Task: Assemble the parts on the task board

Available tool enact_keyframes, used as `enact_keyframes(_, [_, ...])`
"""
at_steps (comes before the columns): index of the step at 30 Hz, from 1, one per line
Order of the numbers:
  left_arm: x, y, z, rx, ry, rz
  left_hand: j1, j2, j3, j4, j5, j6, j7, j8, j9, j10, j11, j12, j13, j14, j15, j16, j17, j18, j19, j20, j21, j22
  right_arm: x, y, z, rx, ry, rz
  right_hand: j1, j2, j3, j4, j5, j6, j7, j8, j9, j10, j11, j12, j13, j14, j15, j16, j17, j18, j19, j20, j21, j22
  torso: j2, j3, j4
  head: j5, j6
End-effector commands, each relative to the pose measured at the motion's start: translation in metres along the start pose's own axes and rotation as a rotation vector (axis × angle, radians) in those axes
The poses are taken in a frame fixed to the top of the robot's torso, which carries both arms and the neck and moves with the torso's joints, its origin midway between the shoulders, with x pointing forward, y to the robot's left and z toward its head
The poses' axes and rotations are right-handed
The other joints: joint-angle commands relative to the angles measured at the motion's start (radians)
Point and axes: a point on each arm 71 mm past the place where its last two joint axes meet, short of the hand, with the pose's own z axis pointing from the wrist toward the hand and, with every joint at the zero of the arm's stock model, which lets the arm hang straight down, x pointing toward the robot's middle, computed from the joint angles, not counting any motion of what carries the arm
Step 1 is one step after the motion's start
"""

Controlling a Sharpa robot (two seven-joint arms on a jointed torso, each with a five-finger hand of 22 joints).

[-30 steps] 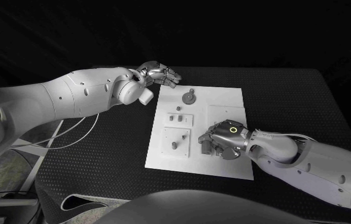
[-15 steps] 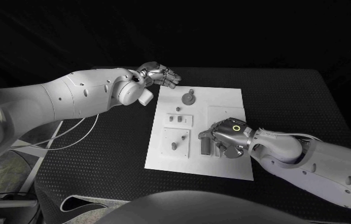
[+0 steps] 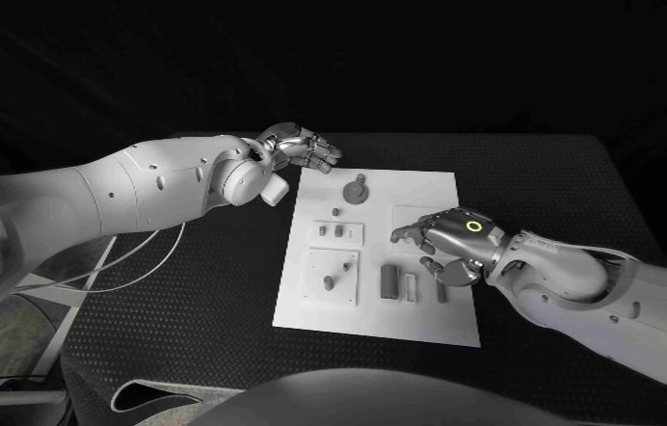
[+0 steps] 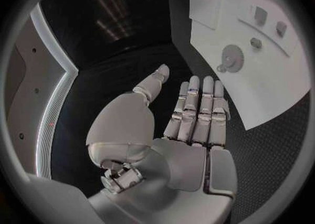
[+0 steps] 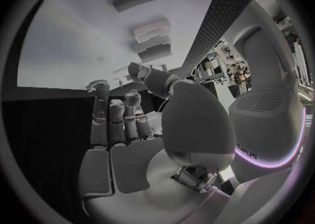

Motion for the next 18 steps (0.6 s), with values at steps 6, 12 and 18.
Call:
enact_keyframes(6, [0.003, -0.002, 0.0, 0.015, 0.013, 0.001, 0.004, -0.008, -0.008, 0.0, -0.004, -0.008, -0.001, 0.006, 0.0, -0.003, 0.0, -0.002, -0.001, -0.005, 0.004, -0.006, 0.001, -0.005, -0.007, 0.002, 0.003, -0.001, -0.001, -0.031, -0.022, 0.352, 0.087, 0.301, -0.182, 0.01, -0.123, 0.074, -0.002, 0.154, 0.086, 0.088, 0.034, 0.026, 0.057, 0.03, -0.004, 0.034, -0.003, 0.028, 0.0, 0.006, 0.031, -0.009, 0.018, 0.014, 0.001, -0.0013, 0.0004, -0.015, 0.014])
enact_keyframes(12, [0.001, -0.001, 0.0, 0.01, 0.009, 0.001, 0.001, -0.008, -0.009, 0.001, -0.004, -0.008, -0.001, 0.006, 0.0, -0.002, 0.0, -0.002, -0.001, -0.005, 0.004, -0.006, 0.002, -0.005, -0.007, 0.003, 0.004, -0.001, 0.011, -0.048, -0.044, 0.54, 0.231, 0.351, -0.402, 0.009, -0.222, 0.233, -0.003, 0.239, 0.047, 0.133, 0.053, 0.141, 0.016, 0.091, -0.01, 0.165, -0.038, 0.032, 0.021, 0.006, 0.147, -0.056, 0.068, 0.009, 0.001, 0.0024, 0.0, -0.017, 0.014])
enact_keyframes(18, [0.001, -0.001, 0.0, 0.009, 0.008, 0.002, -0.001, -0.007, -0.011, 0.002, -0.004, -0.008, -0.001, 0.007, 0.0, -0.002, 0.0, -0.001, -0.001, -0.005, 0.004, -0.007, 0.003, -0.005, -0.007, 0.003, 0.004, -0.001, 0.021, -0.05, -0.058, 0.663, 0.328, 0.48, -0.457, 0.005, -0.228, 0.308, 0.001, 0.316, -0.005, 0.174, 0.086, 0.34, -0.034, 0.138, 0.051, 0.342, -0.111, 0.013, 0.067, 0.006, 0.264, -0.142, 0.079, -0.022, 0.001, 0.0014, -0.003, -0.025, 0.017])
